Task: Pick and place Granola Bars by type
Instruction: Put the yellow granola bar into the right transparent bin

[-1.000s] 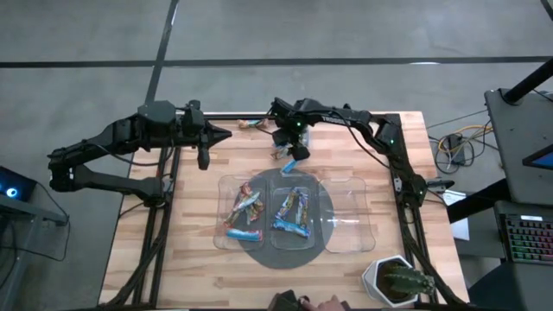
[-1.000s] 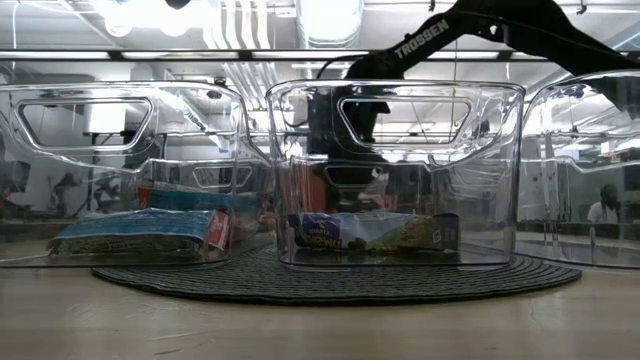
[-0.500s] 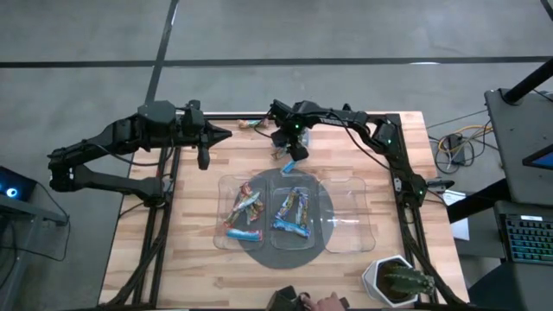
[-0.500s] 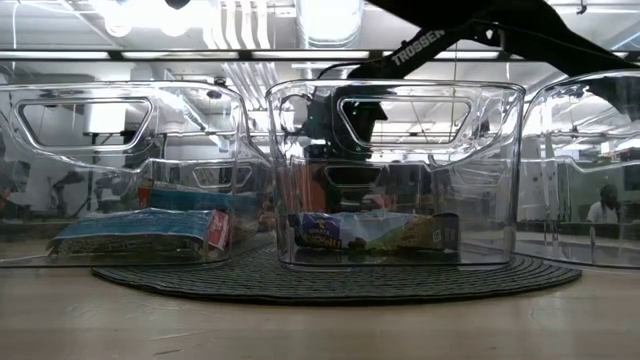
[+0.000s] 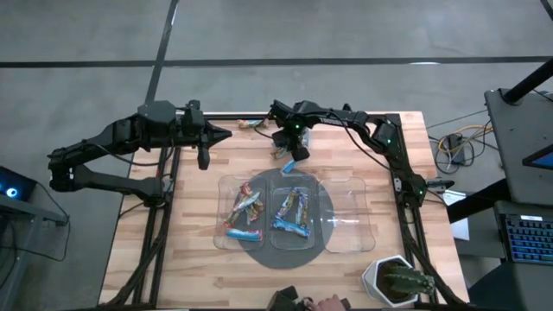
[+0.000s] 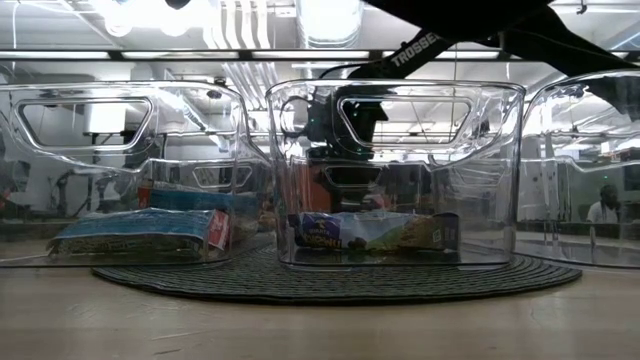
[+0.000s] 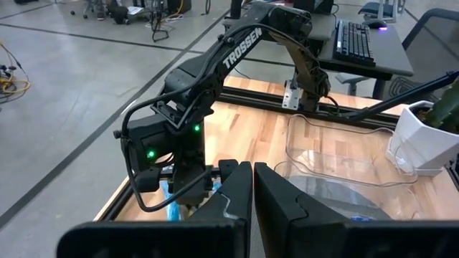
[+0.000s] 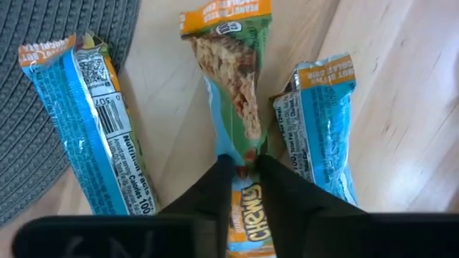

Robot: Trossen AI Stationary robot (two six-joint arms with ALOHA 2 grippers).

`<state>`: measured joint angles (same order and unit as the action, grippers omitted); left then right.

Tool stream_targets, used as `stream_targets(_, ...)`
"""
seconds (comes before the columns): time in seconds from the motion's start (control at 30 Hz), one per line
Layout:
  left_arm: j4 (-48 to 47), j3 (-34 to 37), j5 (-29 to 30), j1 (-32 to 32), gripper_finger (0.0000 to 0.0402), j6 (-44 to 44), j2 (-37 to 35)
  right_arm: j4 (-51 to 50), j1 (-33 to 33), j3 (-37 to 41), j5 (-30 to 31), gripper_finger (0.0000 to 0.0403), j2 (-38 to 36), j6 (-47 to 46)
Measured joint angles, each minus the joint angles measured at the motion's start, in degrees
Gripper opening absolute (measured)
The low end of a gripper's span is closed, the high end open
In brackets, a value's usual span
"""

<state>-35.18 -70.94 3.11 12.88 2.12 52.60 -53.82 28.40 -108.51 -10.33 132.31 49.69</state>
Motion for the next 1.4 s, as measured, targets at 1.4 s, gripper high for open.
stream_targets(1.4,0.0,0.0,0.8,0.0,0.0000,0.9,0.0,-1.8,0.0,0.0,3.0,0.0008,-2.6,-5.4)
